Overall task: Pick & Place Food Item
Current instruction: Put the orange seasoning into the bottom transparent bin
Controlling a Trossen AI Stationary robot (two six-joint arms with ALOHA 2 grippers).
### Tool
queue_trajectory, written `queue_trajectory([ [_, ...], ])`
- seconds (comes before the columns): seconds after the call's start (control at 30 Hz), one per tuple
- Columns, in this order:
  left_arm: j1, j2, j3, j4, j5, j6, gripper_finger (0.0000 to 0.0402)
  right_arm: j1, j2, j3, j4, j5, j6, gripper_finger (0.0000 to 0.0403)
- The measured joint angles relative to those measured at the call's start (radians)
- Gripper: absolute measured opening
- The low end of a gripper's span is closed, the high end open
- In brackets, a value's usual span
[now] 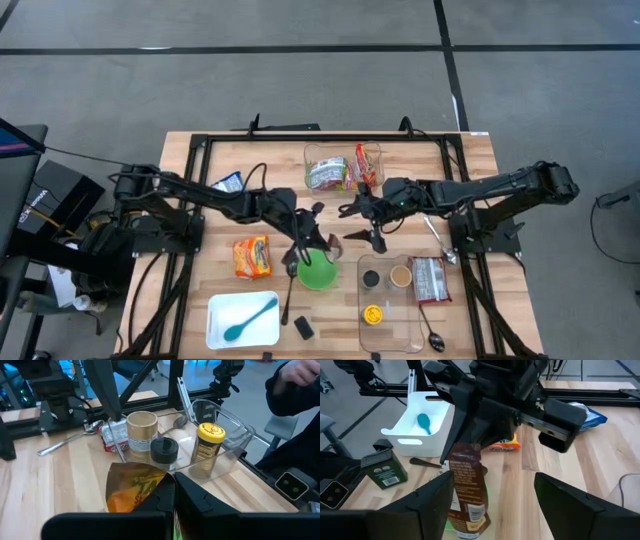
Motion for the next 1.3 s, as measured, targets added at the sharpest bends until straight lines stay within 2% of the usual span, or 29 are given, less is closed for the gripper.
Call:
queue_trajectory([
  [0.23, 0.000, 0.014, 0.019, 0.003, 0.000, 0.016, 0.0000, 0.001, 0.000, 0.000, 0.031, -0.097, 0.002, 0.0270],
  [0.53, 0.000, 0.014, 0.019, 0.023, 0.001, 0.017, 0.0000, 0.000, 0.000, 0.000, 0.061, -0.101, 0.009, 0.0270],
  [0.63, 0.000, 0.014, 0.019, 0.024, 0.001, 0.017, 0.0000, 0.001, 0.039, 0.001, 0.103, -0.101, 0.010, 0.0270],
  [0.93, -0.015, 0.014, 0.019, 0.007, 0.001, 0.015, 0.0000, -0.010, 0.084, 0.000, 0.135, -0.135, 0.013, 0.0270],
  [1.07, -0.016, 0.014, 0.019, 0.008, 0.003, 0.015, 0.0000, -0.010, 0.084, 0.000, 0.155, -0.204, 0.012, 0.0270],
  [1.3, -0.016, 0.014, 0.019, 0.009, 0.002, 0.017, 0.0000, -0.002, 0.138, 0.008, 0.184, -0.201, 0.010, 0.0270],
])
